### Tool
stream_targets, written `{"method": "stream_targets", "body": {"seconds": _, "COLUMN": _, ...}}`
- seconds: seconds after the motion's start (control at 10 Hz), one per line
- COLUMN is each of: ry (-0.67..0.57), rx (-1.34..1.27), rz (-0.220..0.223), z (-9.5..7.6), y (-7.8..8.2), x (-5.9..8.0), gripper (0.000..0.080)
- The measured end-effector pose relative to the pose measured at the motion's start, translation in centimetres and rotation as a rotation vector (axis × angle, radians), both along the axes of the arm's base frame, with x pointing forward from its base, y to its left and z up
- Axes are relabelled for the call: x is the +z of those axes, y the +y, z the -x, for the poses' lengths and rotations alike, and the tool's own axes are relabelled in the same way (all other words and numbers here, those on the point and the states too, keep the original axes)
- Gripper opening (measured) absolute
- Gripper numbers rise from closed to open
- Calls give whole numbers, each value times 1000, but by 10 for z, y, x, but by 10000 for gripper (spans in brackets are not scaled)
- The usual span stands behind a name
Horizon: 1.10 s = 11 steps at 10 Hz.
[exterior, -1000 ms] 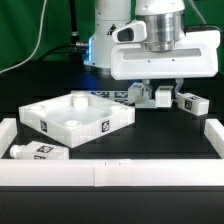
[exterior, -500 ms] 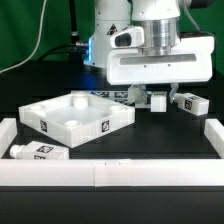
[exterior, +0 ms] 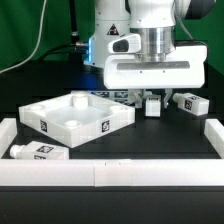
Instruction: Assemble one leg
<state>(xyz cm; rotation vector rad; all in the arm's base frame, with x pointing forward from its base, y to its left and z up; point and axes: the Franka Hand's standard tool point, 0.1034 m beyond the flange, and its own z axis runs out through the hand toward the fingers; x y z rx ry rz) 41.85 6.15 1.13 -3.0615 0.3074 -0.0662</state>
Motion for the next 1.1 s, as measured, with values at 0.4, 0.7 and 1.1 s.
{"method": "stream_targets", "body": {"seconds": 0.4, "ry": 25, "rx": 90, "rz": -29, "z": -13, "y": -19, "x": 42, "gripper": 629}}
{"method": "stream_targets", "body": {"seconds": 0.7, "ry": -38, "rx": 217, "rz": -12, "z": -61, "y": -64, "x": 74, "gripper": 649}}
{"method": "stream_targets", "body": {"seconds": 1.1, "ry": -43, "rx": 235, "rz": -6, "z": -62, "y": -65, "x": 71, "gripper": 649}}
